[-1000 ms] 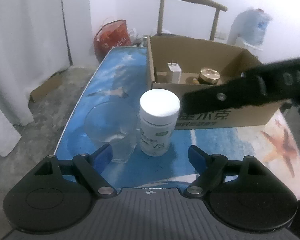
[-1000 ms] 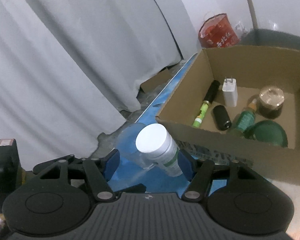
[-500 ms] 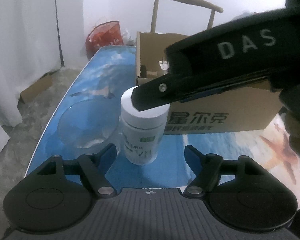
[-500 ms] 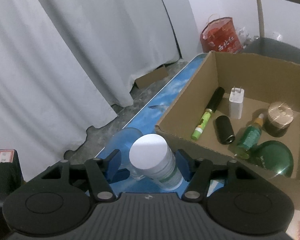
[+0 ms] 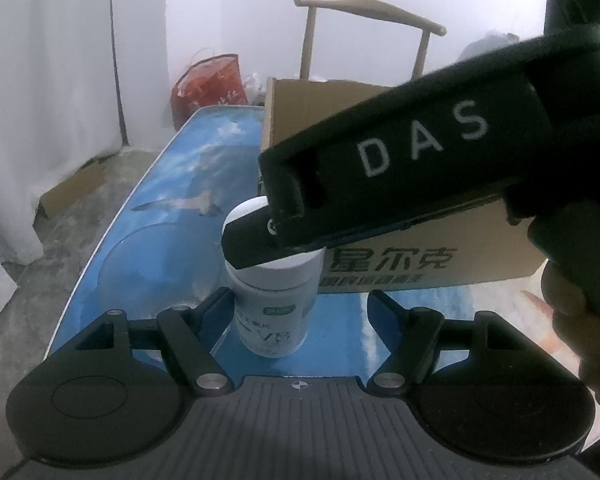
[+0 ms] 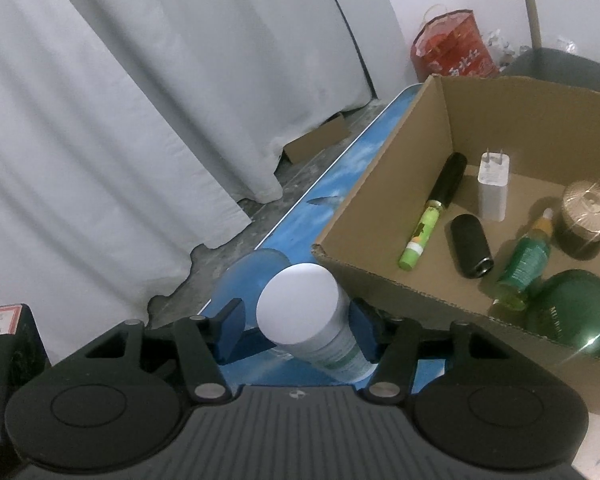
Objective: Organize rigid objects
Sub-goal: 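Close the right gripper around the white pill bottle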
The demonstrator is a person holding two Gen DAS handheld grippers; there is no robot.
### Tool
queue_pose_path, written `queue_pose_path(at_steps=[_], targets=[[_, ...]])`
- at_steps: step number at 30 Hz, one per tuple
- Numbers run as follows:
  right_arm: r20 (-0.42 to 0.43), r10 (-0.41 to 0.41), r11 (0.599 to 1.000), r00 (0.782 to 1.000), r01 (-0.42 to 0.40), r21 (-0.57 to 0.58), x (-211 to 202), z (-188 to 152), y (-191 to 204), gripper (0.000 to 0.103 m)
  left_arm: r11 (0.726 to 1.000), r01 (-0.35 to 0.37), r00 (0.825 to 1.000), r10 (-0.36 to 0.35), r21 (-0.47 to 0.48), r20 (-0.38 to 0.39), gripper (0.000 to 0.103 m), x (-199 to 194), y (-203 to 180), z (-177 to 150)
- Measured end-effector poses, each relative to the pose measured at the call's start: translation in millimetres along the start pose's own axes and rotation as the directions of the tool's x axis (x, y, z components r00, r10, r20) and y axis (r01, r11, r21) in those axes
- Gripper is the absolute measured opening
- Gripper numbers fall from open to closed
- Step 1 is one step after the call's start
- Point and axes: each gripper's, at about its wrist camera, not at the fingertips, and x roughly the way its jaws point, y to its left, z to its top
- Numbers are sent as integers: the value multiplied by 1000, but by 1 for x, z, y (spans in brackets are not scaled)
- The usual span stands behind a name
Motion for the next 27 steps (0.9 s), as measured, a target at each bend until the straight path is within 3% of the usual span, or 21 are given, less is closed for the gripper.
queue_pose_path(at_steps=[12, 21, 27], targets=[[-10, -5, 1000, 1000, 5, 12, -9, -3, -3, 60, 1000, -10, 1000, 10, 13, -4, 73, -3, -13, 2], [-18, 3, 1000, 1000, -3, 25, -10, -2, -3, 61, 997, -78, 997, 78, 11, -15, 51, -5, -21, 6], [-24, 2, 1000, 1000, -1, 29, -11, -3, 0, 61, 997, -79, 997, 79, -12, -24, 51, -10, -24, 8]])
